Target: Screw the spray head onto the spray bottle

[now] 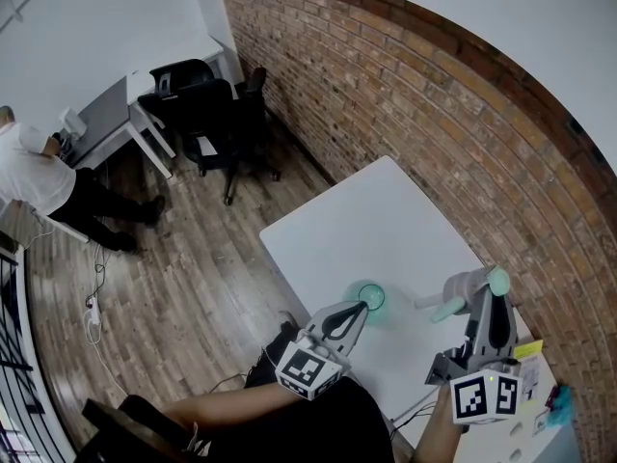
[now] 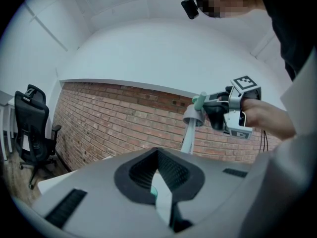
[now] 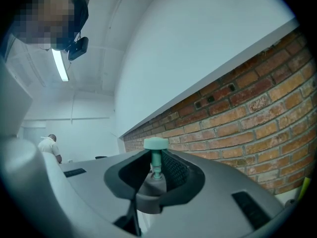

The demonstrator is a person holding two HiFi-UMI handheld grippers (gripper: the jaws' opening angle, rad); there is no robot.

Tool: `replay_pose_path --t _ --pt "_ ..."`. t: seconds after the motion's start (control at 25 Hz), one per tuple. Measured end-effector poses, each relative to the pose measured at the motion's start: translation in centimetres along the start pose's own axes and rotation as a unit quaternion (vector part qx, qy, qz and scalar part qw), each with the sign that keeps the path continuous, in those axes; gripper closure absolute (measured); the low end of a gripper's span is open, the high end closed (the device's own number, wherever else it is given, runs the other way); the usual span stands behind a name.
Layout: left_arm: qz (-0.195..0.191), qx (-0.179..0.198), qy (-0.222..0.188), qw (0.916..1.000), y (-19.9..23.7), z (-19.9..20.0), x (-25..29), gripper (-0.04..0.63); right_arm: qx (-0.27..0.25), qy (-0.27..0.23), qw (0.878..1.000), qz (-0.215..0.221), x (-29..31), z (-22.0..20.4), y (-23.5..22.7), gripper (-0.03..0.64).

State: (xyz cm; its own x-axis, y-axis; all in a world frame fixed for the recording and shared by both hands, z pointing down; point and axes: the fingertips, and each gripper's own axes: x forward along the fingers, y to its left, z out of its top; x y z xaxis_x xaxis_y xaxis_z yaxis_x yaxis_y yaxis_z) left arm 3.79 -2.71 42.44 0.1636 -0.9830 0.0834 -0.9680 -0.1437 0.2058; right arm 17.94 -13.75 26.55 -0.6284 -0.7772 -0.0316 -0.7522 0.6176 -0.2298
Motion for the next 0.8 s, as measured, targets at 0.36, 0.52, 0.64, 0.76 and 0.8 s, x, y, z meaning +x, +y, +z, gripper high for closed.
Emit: replay_pose_path --t 0.36,0.52,0.64,0.76,0.8 --pt "-0.002 -0.005 0.001 1.0000 -0.4 -0.3 0.8 0.597 0.005 -0.015 1.000 0.010 0.2 1.2 0.2 0.546" --pt "-0.006 -0.005 0.003 1.0000 -0.6 -0.1 1.2 0.597 0.006 -0.017 1.000 0.014 0.2 1.3 0.1 0.546" --pt "-0.005 -0.004 0.005 1.0000 -0.7 -0.1 1.3 0.597 0.007 -0.020 1.000 0.016 0.2 1.4 0.1 0.546" --pt "-0.006 -0.004 0.006 1.0000 -0.8 -0.2 1.4 0.597 0.009 -0.021 1.000 0.019 0.2 1.6 0.1 0.546" --pt "-0.006 -0.004 0.006 1.0000 -0.8 -0.2 1.4 0.597 0.010 -0.021 1.000 0.020 0.1 1.7 0.0 0.546"
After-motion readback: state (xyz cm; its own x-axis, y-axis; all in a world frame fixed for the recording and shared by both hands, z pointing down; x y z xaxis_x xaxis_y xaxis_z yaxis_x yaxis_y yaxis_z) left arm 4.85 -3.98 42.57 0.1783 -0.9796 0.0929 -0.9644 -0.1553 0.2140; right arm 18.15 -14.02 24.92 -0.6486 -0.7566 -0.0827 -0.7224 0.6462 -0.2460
